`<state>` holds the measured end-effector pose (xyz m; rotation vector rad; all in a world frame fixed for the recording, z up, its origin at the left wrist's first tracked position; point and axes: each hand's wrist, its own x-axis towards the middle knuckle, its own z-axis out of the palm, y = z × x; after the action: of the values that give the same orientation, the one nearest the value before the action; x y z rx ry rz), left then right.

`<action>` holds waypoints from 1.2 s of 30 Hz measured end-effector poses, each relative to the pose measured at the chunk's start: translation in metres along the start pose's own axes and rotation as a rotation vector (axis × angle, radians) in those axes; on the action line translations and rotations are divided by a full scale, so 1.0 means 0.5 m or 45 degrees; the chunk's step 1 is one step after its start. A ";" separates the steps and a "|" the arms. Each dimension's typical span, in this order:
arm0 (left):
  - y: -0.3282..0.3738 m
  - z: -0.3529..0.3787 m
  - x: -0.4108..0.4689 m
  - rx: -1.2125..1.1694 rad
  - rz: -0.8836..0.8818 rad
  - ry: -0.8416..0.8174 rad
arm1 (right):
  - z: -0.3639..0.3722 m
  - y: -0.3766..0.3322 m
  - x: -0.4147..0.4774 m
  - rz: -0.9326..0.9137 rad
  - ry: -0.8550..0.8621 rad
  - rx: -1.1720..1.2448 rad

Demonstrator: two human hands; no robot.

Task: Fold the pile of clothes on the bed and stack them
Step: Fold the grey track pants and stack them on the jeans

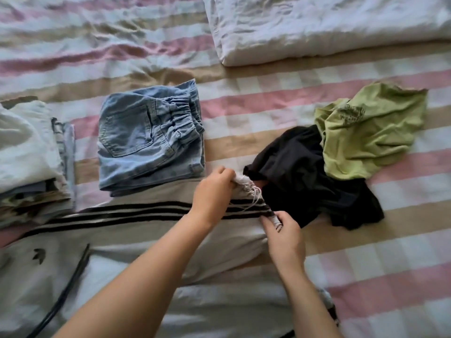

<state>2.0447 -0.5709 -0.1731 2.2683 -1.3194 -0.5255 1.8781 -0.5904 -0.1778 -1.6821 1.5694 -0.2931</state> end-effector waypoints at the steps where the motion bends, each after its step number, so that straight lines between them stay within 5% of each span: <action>1: 0.023 0.003 -0.001 -0.070 0.085 0.071 | -0.018 0.007 0.001 -0.019 0.081 0.026; 5: 0.098 0.055 0.038 -0.197 0.259 0.084 | -0.085 0.046 0.037 -0.036 0.363 -0.087; 11: 0.092 0.118 0.053 -0.192 0.253 -0.072 | -0.091 0.067 0.074 -0.107 0.434 -0.394; 14: 0.064 0.074 0.020 -0.230 0.308 -0.006 | -0.079 0.035 0.070 -0.425 0.532 -0.347; 18: -0.008 -0.005 -0.027 -0.207 0.236 0.174 | -0.046 -0.044 0.080 -0.833 0.311 -0.392; 24: -0.077 -0.014 -0.039 0.168 0.107 -0.111 | -0.026 -0.087 0.159 -0.609 -0.030 -0.935; 28: -0.100 -0.022 -0.060 0.322 0.187 0.006 | -0.055 -0.096 0.191 -0.677 -0.080 -1.037; 33: -0.151 -0.025 -0.098 0.417 -0.383 0.012 | -0.090 -0.091 0.192 -0.682 -0.145 -0.908; 36: -0.157 -0.027 -0.100 0.403 -0.472 0.031 | -0.098 -0.085 0.177 -0.675 -0.158 -0.806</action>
<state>2.0838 -0.4904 -0.2016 2.7963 -1.0302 -0.4305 1.8957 -0.6945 -0.1475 -2.5515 1.1583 0.0627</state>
